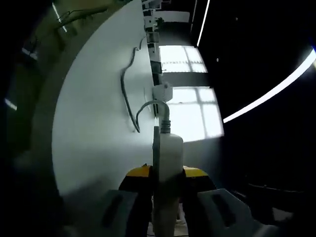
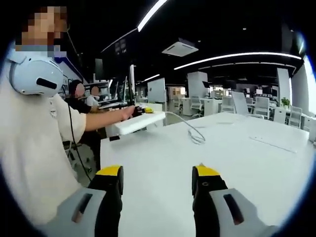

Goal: Pick up the power strip scattered on the table, fix it on the side mounting bracket of the table, and press the switch

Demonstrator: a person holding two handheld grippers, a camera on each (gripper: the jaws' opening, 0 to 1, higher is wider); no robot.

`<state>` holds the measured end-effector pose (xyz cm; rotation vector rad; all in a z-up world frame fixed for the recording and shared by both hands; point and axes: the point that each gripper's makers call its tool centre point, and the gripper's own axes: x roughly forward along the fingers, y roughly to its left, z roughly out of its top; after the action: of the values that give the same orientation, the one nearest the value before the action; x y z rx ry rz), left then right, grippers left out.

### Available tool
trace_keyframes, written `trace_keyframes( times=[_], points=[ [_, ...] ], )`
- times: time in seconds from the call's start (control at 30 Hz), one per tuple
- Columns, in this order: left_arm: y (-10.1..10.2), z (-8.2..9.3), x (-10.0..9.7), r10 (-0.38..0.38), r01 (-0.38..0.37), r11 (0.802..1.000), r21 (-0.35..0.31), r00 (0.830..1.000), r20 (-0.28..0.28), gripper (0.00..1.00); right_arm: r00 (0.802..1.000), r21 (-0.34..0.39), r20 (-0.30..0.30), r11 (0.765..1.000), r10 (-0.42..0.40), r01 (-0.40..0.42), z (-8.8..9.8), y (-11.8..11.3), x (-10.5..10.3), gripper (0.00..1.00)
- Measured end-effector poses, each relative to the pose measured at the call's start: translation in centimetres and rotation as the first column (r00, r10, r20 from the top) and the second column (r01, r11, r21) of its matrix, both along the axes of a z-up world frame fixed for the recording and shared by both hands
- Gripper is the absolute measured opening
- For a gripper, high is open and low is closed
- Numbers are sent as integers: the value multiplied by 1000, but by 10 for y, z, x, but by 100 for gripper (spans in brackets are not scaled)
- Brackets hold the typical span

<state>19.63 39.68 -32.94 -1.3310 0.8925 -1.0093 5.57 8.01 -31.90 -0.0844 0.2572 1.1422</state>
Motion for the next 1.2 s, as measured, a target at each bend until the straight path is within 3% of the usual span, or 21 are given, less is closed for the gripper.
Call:
trace_keyframes(
  times=[0.3, 0.67, 0.83, 0.97, 1.2],
  points=[
    [24, 5, 0, -21, 22, 999, -46, 1000, 18, 25, 1000, -23, -15, 1000, 18, -19, -5, 17, -3, 51],
    [51, 2, -4, -30, 31, 999, -40, 999, 37, 25, 997, 30, -21, 996, 79, -79, 0, 34, -7, 51],
    [68, -3, -2, -45, 46, 999, -29, 998, 45, 25, 994, 7, -20, 995, 104, -104, -5, 40, -9, 51],
    [69, -1, -9, -71, 73, 996, -44, 996, 52, 25, 993, 0, -24, 994, 114, -114, -8, 43, -10, 51],
    [86, -16, -5, -89, 90, 996, -23, 995, 37, 25, 993, -11, -29, 993, 119, -119, -11, 44, -11, 51]
  ],
)
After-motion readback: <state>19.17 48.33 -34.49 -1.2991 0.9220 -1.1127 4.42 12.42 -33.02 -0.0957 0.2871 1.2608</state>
